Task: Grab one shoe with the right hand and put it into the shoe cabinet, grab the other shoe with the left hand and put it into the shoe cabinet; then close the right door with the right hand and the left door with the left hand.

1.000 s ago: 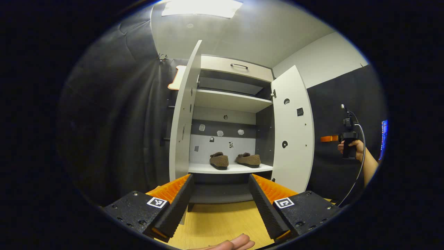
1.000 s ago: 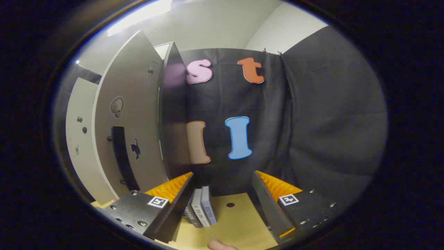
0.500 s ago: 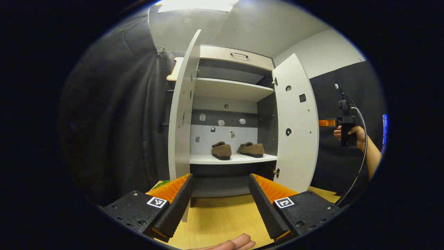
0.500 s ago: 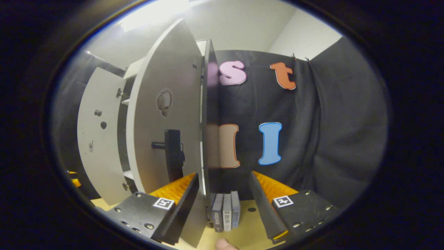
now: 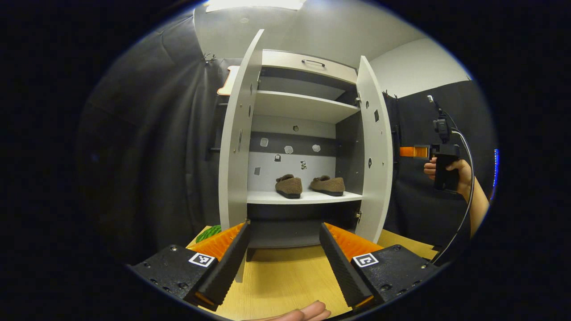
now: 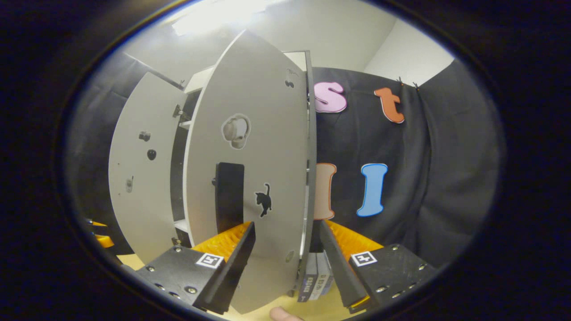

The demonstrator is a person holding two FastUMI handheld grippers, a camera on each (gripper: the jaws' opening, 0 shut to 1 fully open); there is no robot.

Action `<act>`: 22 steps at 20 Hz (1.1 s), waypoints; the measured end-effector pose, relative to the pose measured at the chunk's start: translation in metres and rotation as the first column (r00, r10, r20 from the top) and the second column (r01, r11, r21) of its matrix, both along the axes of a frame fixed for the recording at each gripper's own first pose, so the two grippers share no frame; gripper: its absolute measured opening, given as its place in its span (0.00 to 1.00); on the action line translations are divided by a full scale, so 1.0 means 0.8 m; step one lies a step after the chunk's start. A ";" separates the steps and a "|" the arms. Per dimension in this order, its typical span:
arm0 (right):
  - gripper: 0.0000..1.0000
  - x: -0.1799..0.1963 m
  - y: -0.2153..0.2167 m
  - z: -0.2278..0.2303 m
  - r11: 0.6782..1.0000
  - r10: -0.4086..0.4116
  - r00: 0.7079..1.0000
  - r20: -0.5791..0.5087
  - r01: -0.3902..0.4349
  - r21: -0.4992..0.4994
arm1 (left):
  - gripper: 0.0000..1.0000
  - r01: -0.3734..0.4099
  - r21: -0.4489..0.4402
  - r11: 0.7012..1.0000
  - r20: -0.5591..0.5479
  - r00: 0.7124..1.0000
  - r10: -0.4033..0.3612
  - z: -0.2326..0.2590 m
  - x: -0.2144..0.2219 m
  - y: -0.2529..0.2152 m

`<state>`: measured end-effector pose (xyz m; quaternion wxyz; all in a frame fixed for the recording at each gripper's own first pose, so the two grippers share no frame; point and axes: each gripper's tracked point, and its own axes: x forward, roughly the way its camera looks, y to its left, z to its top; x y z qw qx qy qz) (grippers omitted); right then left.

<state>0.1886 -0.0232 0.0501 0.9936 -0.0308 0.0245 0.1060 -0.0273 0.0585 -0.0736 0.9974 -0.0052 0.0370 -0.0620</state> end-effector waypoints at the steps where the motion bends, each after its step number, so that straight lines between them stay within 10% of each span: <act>1: 0.87 0.002 0.006 -0.005 1.000 0.006 1.000 -0.012 -0.006 0.014 | 0.96 -0.006 0.004 1.000 -0.002 1.000 0.006 -0.001 -0.001 0.004; 14: 0.93 -0.029 0.022 -0.029 0.996 0.066 0.998 0.010 -0.066 0.061 | 0.96 -0.097 0.042 0.994 -0.007 0.995 0.097 -0.004 -0.010 0.058; 22: 0.95 -0.072 0.037 -0.047 0.993 0.073 0.997 0.006 -0.073 0.088 | 0.94 -0.298 0.012 0.954 -0.021 0.954 0.298 0.009 -0.012 0.191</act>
